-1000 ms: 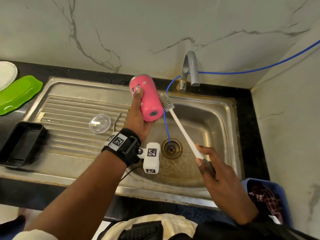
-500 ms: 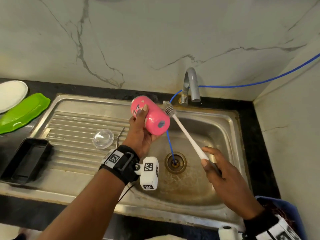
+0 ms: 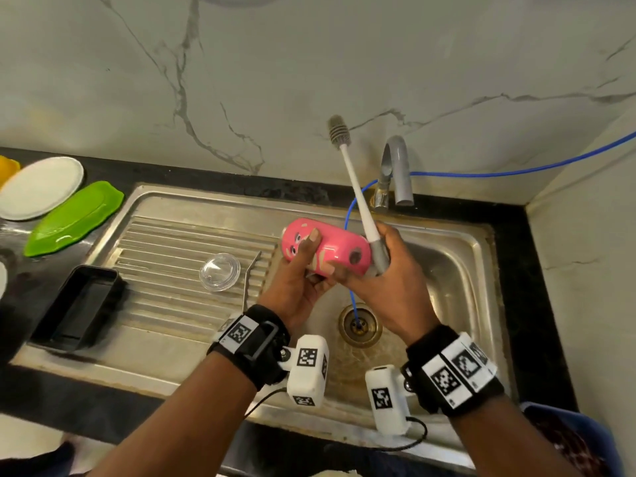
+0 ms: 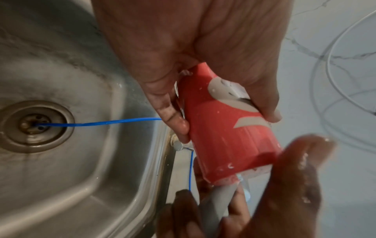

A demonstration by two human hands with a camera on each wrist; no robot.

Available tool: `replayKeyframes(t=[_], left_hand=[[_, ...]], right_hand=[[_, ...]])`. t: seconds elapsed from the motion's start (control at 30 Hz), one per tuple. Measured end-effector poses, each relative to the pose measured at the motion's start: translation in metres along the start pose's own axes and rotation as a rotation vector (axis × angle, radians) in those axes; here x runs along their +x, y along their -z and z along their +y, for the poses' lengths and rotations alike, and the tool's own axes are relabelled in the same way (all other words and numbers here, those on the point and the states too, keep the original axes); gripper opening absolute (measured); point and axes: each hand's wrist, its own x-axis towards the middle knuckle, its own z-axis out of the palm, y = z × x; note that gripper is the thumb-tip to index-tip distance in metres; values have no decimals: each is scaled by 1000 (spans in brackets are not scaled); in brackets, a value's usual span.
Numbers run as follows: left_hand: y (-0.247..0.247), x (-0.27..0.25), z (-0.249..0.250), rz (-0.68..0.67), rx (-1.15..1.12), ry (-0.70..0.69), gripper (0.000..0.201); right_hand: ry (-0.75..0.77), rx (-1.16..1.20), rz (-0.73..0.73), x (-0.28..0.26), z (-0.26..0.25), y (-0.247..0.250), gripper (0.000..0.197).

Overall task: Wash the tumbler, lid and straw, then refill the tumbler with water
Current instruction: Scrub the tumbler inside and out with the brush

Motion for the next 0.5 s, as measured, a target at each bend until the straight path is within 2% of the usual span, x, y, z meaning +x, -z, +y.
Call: replayKeyframes(t=[0.13, 0.23, 0.37, 0.5], left_hand=[[9, -4, -1, -19, 113, 86, 97], [18, -5, 2, -34, 246, 153, 98], [16, -6, 3, 19, 372, 166, 77], [11, -3, 8, 3, 440, 94, 54]], right_hand=[[3, 43, -4, 6, -1, -1, 94], [19, -5, 11, 11, 3, 7, 80], [-31, 19, 73, 22, 19, 21, 72], [-96, 52, 35, 23, 28, 25, 45]])
